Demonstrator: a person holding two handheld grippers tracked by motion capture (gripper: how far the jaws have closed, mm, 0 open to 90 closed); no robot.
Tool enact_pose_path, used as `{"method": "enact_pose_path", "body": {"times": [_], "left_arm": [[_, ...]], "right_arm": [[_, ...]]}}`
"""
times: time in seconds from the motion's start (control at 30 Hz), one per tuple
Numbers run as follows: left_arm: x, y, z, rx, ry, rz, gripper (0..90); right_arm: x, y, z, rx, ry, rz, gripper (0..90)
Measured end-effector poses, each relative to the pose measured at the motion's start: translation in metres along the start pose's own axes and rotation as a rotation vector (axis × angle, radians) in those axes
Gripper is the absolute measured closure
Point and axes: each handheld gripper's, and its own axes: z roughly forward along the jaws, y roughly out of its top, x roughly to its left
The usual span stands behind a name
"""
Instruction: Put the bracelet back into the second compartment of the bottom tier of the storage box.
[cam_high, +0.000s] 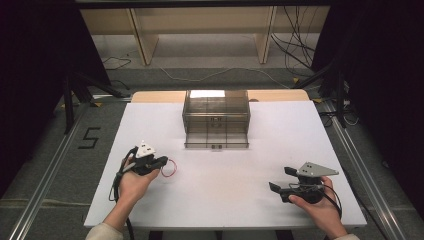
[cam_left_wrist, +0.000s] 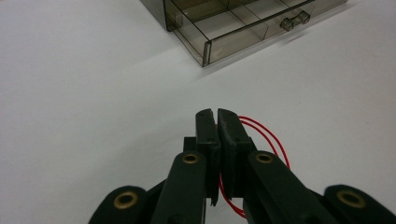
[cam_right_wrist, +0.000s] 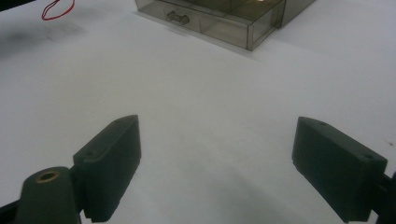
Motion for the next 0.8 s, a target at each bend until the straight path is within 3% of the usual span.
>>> {"method": "enact_pose_path", "body": {"times": [0.8], "left_arm": [[-0.007,0.014,0.009,-0.012,-0.01,0.028,87.7]], "right_arm": [[0.0,0.0,0.0,0.001,0.0,-0.001,16.7]]}}
